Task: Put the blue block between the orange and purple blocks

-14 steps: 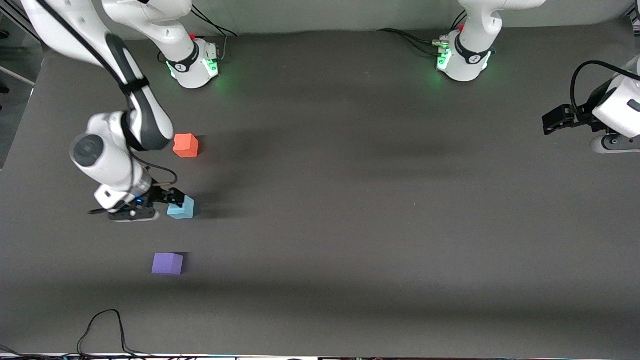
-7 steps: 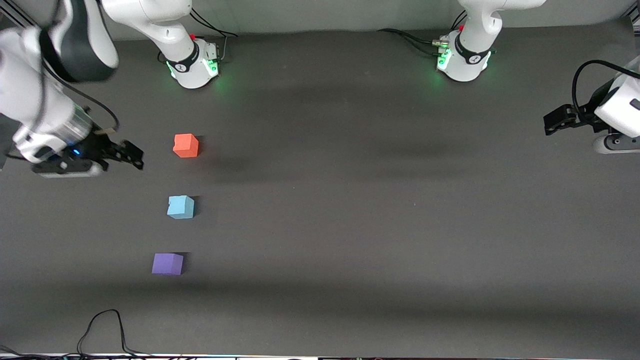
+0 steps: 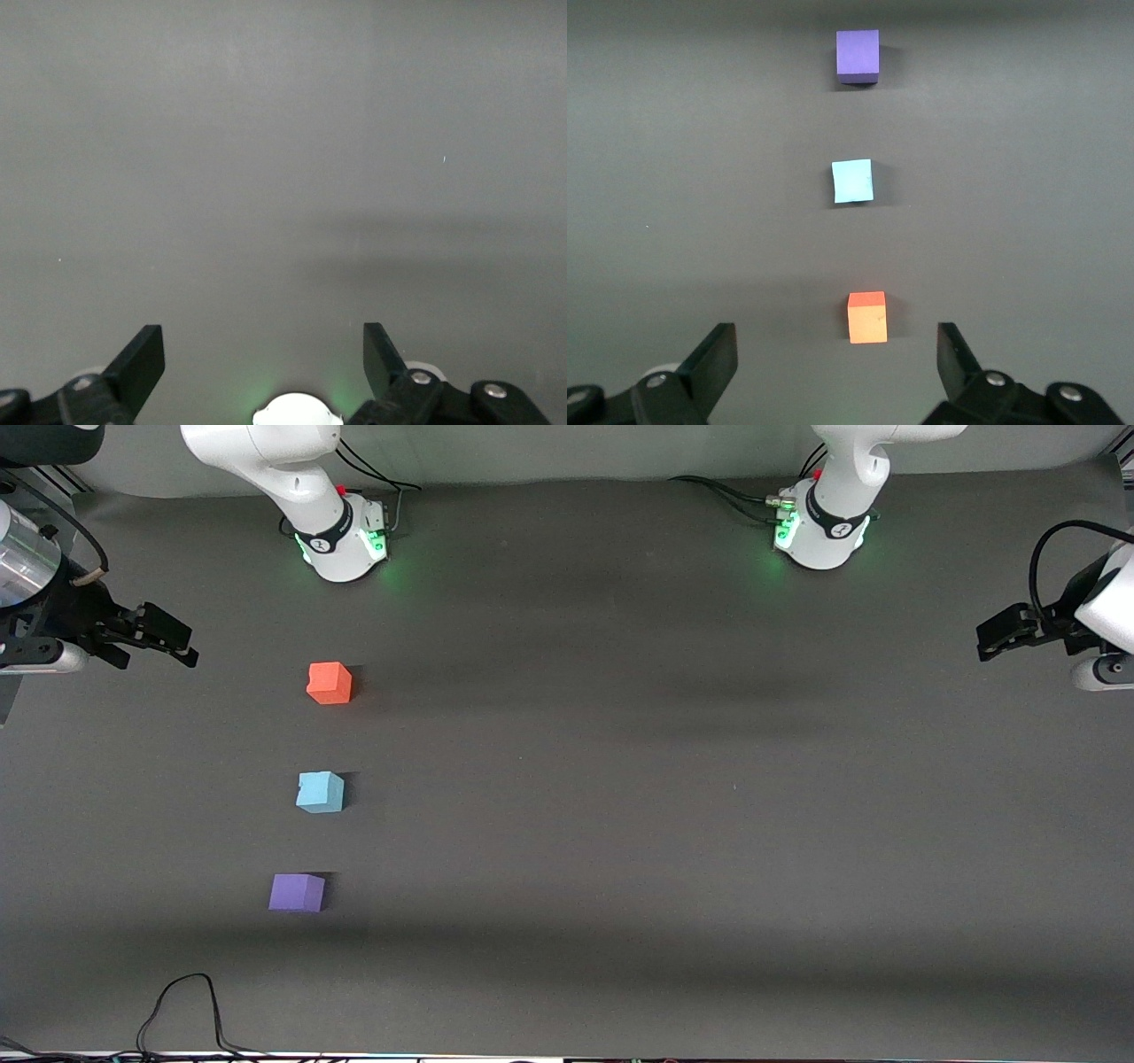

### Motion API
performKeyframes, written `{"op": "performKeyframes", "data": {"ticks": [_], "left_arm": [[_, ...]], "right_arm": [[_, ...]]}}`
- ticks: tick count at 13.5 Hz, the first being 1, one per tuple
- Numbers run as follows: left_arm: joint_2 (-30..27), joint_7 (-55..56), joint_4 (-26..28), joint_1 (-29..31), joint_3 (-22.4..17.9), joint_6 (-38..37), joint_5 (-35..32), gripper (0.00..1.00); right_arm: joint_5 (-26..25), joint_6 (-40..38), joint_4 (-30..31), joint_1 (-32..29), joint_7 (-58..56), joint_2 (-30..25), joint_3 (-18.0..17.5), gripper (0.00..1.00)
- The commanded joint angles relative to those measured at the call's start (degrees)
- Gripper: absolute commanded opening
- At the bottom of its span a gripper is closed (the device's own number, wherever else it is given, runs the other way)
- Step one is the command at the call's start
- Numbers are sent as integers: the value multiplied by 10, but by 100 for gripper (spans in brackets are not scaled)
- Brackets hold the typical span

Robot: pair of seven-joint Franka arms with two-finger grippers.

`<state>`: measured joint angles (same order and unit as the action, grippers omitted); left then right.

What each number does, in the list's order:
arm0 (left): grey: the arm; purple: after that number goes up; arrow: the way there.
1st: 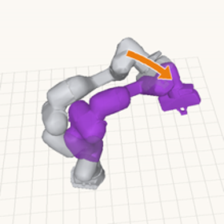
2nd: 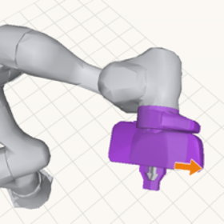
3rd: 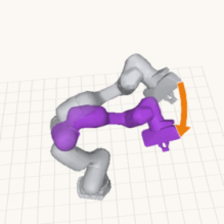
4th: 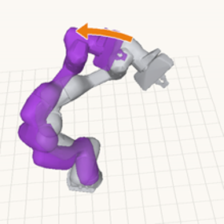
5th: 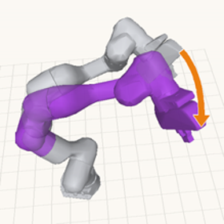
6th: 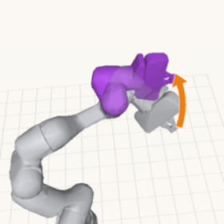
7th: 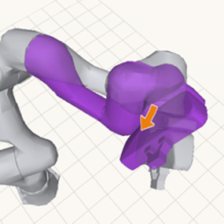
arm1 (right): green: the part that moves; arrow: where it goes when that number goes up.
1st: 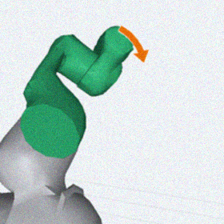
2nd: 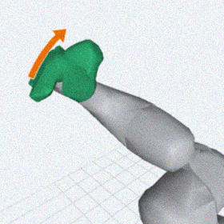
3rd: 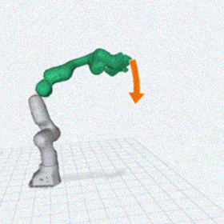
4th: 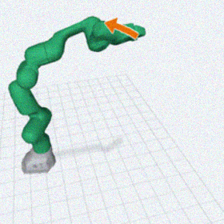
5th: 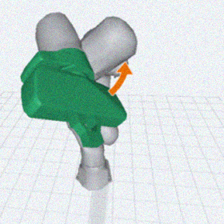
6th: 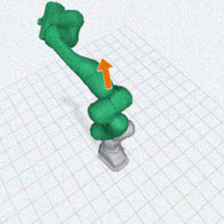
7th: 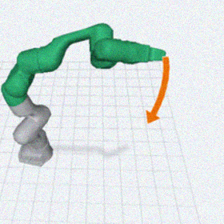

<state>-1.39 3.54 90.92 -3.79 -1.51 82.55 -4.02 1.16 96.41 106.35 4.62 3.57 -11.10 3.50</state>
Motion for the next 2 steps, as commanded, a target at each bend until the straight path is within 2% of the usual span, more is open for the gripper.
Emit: {"op": "performKeyframes", "data": {"ticks": [1, 2], "left_arm": [[5, 6, -21, 11, 5, -21, 1, 100], [5, -1, -22, 13, 5, -20, 1, 100]], "right_arm": [[16, -14, -25, -2, -16, 16, -1, 100], [16, -23, -26, -3, -16, 16, -1, 100]]}}
